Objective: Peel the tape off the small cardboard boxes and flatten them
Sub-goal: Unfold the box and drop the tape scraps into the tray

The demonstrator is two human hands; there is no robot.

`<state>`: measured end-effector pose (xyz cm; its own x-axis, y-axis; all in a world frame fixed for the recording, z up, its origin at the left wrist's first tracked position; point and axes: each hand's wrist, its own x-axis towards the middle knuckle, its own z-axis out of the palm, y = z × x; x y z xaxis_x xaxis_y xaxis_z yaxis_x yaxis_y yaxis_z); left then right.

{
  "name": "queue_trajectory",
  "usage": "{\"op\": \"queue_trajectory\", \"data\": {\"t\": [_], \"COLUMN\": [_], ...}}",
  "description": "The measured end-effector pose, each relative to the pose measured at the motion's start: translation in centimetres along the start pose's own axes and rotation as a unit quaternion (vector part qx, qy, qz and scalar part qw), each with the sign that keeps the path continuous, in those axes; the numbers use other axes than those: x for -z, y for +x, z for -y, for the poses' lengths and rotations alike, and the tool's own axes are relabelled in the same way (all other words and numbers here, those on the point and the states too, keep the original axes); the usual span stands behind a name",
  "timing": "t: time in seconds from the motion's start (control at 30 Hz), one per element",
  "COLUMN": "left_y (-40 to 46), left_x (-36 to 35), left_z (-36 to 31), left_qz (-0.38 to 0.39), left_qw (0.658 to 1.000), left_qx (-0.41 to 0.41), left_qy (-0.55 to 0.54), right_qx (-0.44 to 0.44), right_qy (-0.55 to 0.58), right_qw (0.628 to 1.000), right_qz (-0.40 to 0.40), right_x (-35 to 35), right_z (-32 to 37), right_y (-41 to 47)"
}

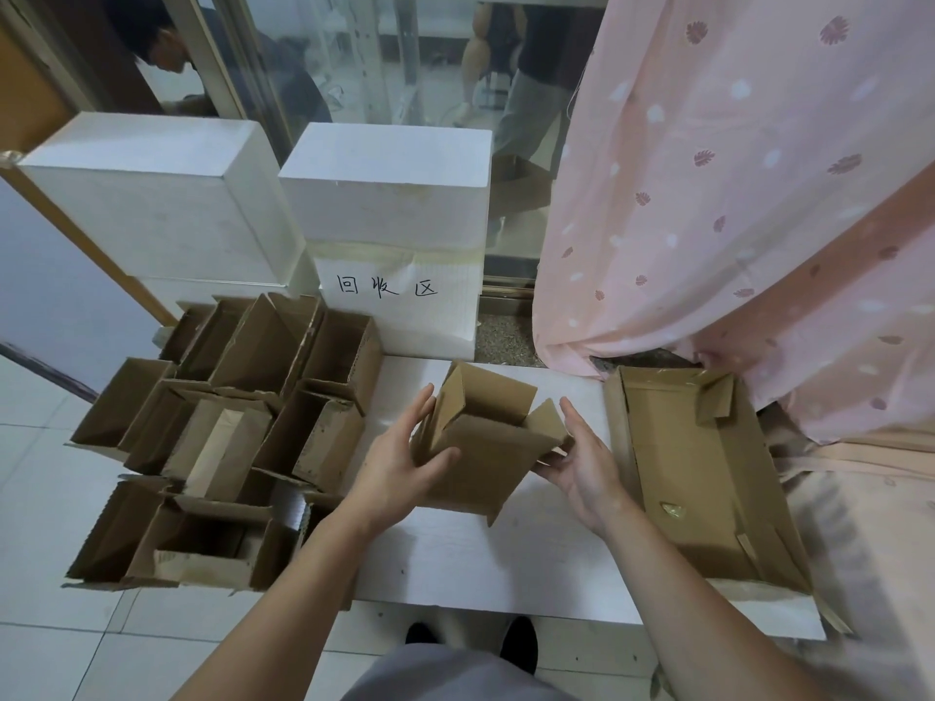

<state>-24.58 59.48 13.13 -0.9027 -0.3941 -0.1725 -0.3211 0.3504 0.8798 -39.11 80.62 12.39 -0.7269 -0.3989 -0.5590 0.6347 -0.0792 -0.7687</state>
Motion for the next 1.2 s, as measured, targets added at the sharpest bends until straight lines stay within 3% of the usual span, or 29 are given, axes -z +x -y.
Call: {"op": "queue_trajectory", "data": {"t": [0.13,0.27,0.6,0.9,1.03,1.2], "left_y": [0.3,0.8,1.1,1.0,0.9,0.9], "left_x": [-0.3,-0.4,-1.3,-0.8,-0.4,0.7], "left_z": [-1.2,-1.9,-4.2,-4.5,-4.1,-2.8], "left_qz": [-0.06,-0.1,-0.154,-0.144,-0.121,-0.09], "left_qw": [0.997,0.993,0.985,0.988,0.992,0.99], "left_qx": [0.014,0.026,0.057,0.029,0.004,0.048], "left_qy": [-0.036,-0.055,-0.056,-0.036,-0.037,-0.095], "right_qx": [0.037,0.078,0.14,0.15,0.126,0.097], "right_qy": [-0.018,-0.113,-0.281,-0.394,-0.396,-0.353], "right_qw": [0.999,0.989,0.944,0.905,0.908,0.927], "right_qz": [0.023,0.054,0.099,0.051,0.048,0.087], "right_x": [-0.6,-0.7,-1.9,-0.8,0.0,1.4], "right_z": [-0.1,-0.3,-0.9,-1.0,-1.0,-0.1], "right_y": [-0.3,-0.2,-0.1,0.6,0.6,0.9]}}
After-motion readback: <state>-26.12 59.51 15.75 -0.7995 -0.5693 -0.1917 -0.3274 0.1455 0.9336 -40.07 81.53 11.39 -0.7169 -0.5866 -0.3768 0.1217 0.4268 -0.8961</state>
